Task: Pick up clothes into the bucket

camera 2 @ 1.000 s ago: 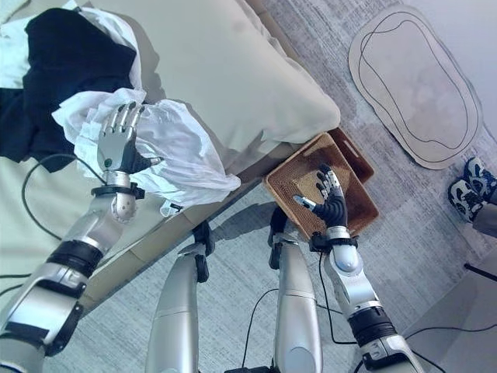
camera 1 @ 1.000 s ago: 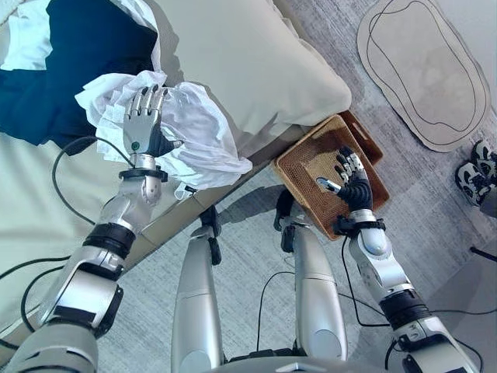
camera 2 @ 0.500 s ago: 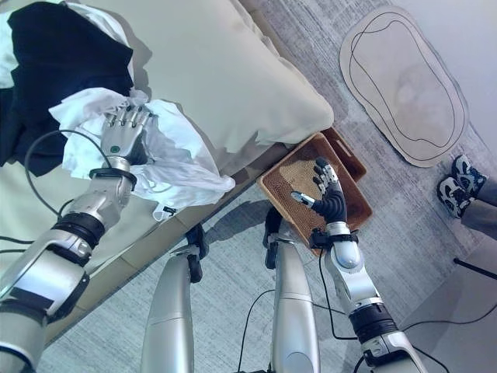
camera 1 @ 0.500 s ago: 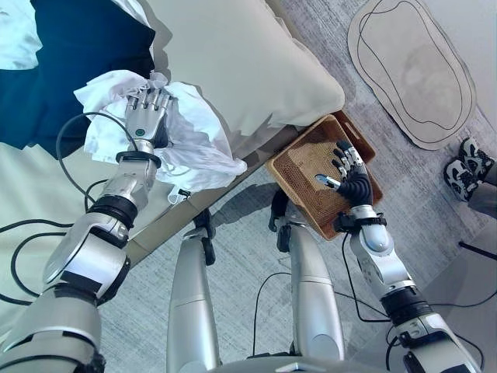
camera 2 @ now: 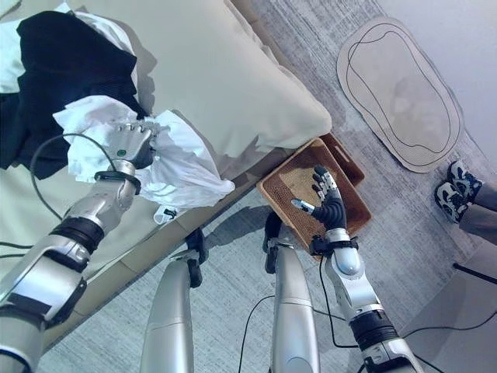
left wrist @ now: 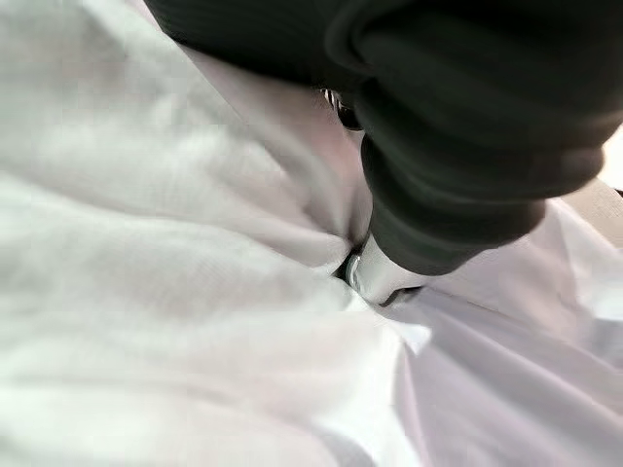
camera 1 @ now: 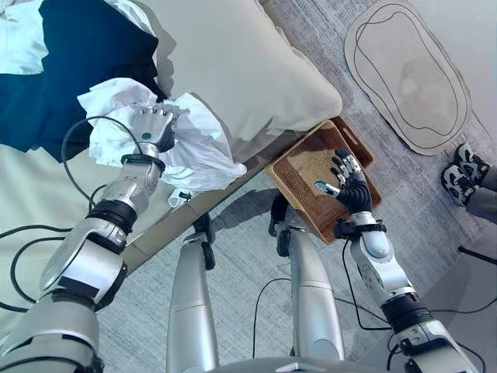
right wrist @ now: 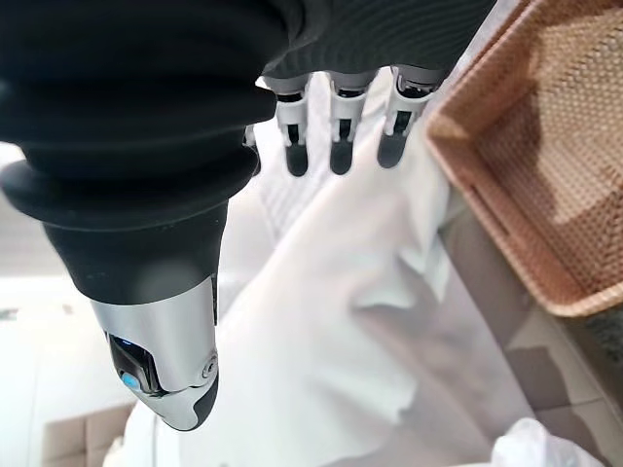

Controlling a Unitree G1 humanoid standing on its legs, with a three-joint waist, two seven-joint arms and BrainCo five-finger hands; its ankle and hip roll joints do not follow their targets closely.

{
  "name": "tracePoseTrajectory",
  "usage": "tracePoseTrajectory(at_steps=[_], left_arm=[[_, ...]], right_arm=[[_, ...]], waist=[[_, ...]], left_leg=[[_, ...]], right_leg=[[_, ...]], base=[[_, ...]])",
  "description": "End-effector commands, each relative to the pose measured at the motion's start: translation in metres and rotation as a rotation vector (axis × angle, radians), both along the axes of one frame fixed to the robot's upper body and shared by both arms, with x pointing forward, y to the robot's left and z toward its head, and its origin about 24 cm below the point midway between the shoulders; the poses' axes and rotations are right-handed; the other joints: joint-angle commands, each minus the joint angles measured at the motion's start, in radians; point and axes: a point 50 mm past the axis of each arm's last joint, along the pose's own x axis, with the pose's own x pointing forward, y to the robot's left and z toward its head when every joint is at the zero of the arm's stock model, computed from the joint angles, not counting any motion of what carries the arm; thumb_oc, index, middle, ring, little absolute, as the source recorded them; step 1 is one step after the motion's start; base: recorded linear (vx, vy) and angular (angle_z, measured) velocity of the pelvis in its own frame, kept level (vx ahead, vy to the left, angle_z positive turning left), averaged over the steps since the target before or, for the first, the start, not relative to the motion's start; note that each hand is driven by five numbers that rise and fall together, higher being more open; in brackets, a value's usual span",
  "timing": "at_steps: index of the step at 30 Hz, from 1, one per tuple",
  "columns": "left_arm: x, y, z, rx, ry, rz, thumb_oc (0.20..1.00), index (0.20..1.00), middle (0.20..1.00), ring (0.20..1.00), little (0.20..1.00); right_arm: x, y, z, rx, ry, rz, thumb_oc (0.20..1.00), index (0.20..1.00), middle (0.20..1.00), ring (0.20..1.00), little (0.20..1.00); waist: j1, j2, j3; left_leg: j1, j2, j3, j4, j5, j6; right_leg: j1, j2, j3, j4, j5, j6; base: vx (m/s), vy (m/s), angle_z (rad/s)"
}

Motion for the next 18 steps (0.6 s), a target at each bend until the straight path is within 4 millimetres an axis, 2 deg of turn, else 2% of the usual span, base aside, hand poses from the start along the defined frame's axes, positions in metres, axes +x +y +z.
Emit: tracePoseTrajectory(at_steps=[1, 2, 3, 10, 15, 16, 18], left_arm=[[-0.014, 0.015, -0.03, -0.068, 0.085, 0.052, 0.2, 0.2, 0.2, 0.2, 0.2], [-0.014, 0.015, -0.03, -0.068, 0.085, 0.053, 0.2, 0.2, 0.2, 0.2, 0.2], [-0.021, 0.012, -0.041, -0.122, 0.095, 0.035, 0.2, 0.2, 0.2, 0.2, 0.2], [-0.041, 0.004, -0.055, -0.236, 0.079, -0.029, 0.2, 0.2, 0.2, 0.2, 0.2], [-0.052, -0.001, -0.055, -0.305, 0.053, -0.076, 0.2, 0.2, 0.2, 0.2, 0.2], [-0.058, -0.005, -0.05, -0.347, 0.031, -0.119, 0.2, 0.2, 0.2, 0.2, 0.2], [-0.06, -0.005, -0.047, -0.373, 0.019, -0.132, 0.2, 0.2, 0.2, 0.2, 0.2]], right_arm=[[-0.007, -0.009, 0.021, -0.008, -0.12, -0.02, 1.0, 1.0, 1.0, 1.0, 1.0], [-0.007, -0.009, 0.02, -0.008, -0.12, -0.019, 1.0, 1.0, 1.0, 1.0, 1.0], [-0.007, -0.01, 0.02, -0.021, -0.115, -0.026, 1.0, 1.0, 1.0, 1.0, 1.0], [-0.007, -0.016, 0.014, -0.04, -0.088, -0.067, 1.0, 1.0, 1.0, 1.0, 1.0], [-0.008, -0.017, 0.009, -0.052, -0.06, -0.077, 1.0, 1.0, 1.0, 1.0, 1.0], [-0.008, -0.02, 0.004, -0.056, -0.039, -0.088, 1.0, 1.0, 1.0, 1.0, 1.0], [-0.008, -0.02, 0.003, -0.063, -0.031, -0.089, 1.0, 1.0, 1.0, 1.0, 1.0]], waist=[[-0.002, 0.036, -0.005], [-0.003, 0.036, -0.004], [0.011, 0.038, -0.006], [0.044, 0.044, -0.004], [0.063, 0.048, -0.009], [0.076, 0.051, -0.02], [0.077, 0.05, -0.024]], left_leg=[[0.066, 0.014, -0.035, -0.032, -0.023, 0.003], [0.069, 0.014, -0.035, -0.034, -0.022, 0.003], [0.135, 0.011, -0.037, -0.091, -0.007, -0.004], [0.307, 0.007, -0.047, -0.245, 0.046, -0.019], [0.415, 0.01, -0.058, -0.332, 0.075, -0.028], [0.463, 0.013, -0.066, -0.375, 0.088, -0.033], [0.491, 0.014, -0.066, -0.402, 0.102, -0.035]], right_leg=[[0.108, -0.013, 0.097, -0.196, 0.115, 0.091], [0.111, -0.013, 0.097, -0.198, 0.115, 0.091], [0.175, -0.018, 0.085, -0.245, 0.128, 0.093], [0.352, -0.027, 0.046, -0.364, 0.16, 0.102], [0.466, -0.028, 0.015, -0.425, 0.17, 0.108], [0.52, -0.024, 0.0, -0.457, 0.174, 0.111], [0.55, -0.023, -0.008, -0.48, 0.182, 0.112]], base=[[0.01, -0.005, 0.04], [0.03, -0.034, 0.01], [0.02, -0.03, 0.01], [0.03, -0.052, 0.06], [0.06, -0.055, 0.16], [0.04, -0.034, 0.12], [0.07, -0.058, 0.1]])
